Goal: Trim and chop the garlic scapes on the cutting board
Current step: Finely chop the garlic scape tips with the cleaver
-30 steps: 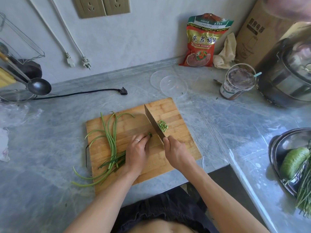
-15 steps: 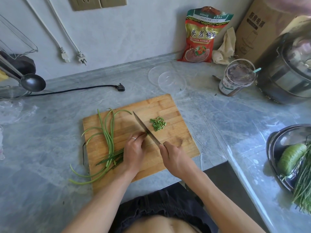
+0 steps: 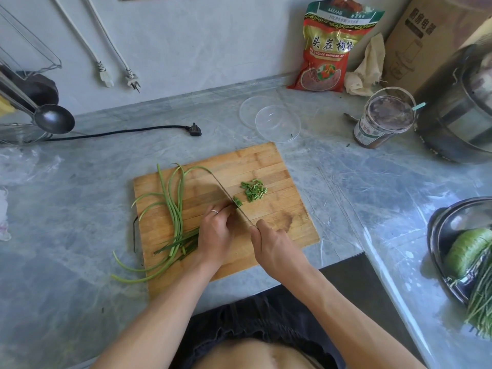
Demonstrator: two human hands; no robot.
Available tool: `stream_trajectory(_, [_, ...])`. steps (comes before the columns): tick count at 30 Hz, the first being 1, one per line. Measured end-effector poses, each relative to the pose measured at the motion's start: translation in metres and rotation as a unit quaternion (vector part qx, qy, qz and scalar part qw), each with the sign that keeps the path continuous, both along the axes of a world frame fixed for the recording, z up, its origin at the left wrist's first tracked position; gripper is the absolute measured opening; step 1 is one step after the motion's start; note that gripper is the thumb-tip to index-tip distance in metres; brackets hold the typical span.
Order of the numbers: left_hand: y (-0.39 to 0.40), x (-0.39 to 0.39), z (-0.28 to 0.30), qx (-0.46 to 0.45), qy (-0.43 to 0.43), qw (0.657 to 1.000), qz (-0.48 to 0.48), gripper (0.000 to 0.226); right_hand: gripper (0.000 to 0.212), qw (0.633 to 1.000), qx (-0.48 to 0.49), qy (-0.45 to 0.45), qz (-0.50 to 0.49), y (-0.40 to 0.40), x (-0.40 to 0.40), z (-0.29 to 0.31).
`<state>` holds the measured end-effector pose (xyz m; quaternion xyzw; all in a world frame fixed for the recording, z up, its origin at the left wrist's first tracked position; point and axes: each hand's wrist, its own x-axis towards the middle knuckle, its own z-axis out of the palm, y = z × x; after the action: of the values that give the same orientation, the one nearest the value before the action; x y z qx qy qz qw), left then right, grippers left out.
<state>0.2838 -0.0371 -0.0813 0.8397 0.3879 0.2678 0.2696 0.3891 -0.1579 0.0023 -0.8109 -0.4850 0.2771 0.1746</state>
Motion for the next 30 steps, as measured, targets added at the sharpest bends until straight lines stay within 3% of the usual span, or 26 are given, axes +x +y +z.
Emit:
stream_trajectory(10, [-0.002, -0.001, 0.003, -0.015, 0.005, 0.999, 0.047, 0.035, 0.036, 1.000, 0.010, -0.002, -0.009, 0.009, -0.003, -0.005])
stream_trajectory(17, [-0.004, 0.001, -0.002, -0.026, -0.021, 0.996, 0.078, 0.033, 0.039, 0.998, 0.002, 0.056, -0.043, -0.002, 0.008, -0.003])
stream_trajectory(30, [-0.002, -0.004, 0.005, -0.003, 0.015, 0.999, 0.039, 0.023, 0.038, 0.996, 0.011, 0.052, -0.076, 0.015, 0.020, -0.002])
